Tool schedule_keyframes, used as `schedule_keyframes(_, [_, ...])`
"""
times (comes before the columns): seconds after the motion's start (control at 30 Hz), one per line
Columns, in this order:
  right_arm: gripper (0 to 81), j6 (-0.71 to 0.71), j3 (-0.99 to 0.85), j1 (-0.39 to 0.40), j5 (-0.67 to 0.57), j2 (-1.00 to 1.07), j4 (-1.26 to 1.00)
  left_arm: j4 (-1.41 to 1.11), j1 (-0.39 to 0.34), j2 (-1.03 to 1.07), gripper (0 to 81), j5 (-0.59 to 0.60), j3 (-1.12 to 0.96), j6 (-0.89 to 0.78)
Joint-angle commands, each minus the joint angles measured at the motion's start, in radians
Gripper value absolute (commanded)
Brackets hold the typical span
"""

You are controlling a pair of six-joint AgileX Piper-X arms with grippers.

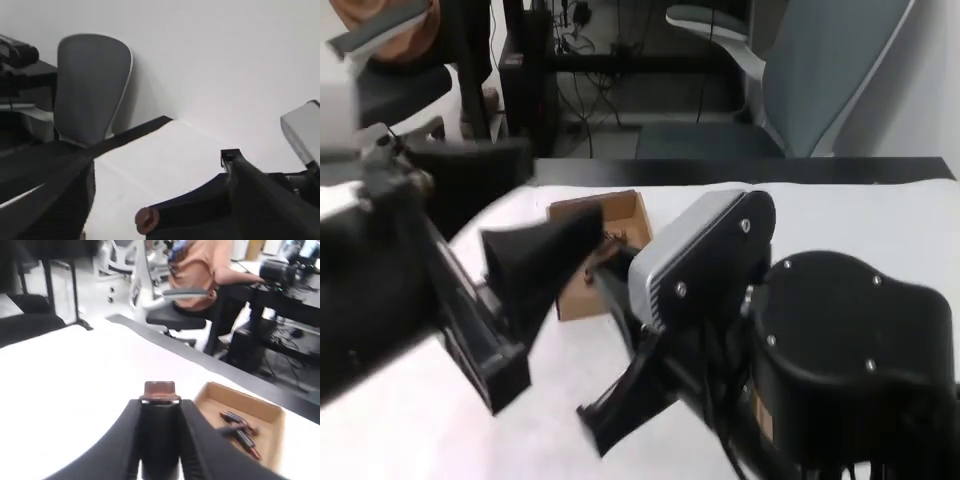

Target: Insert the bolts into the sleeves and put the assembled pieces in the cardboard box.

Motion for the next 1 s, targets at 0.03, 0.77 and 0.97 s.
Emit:
schedule_keyframes(0.03, [0.6, 0.0, -0.012, -0.057, 0.007, -0.01, -0.002, -0.021, -0.002, -0.061, 70.0, -0.108, -0.006, 0.034])
schedule_keyframes(0.77, [0.6, -0.052, -0.432, -0.406, -0.359, 0.519, 0.241, 0.622, -0.002, -0.263, 1.8, -0.215, -0.005, -0.077])
schedule_keyframes(0.97, [0.6, -0.052, -0.661, -0.472, -0.398, 0.691, 0.44, 0.76, -0.002, -0.395, 1.8, -0.424, -0.048, -0.075])
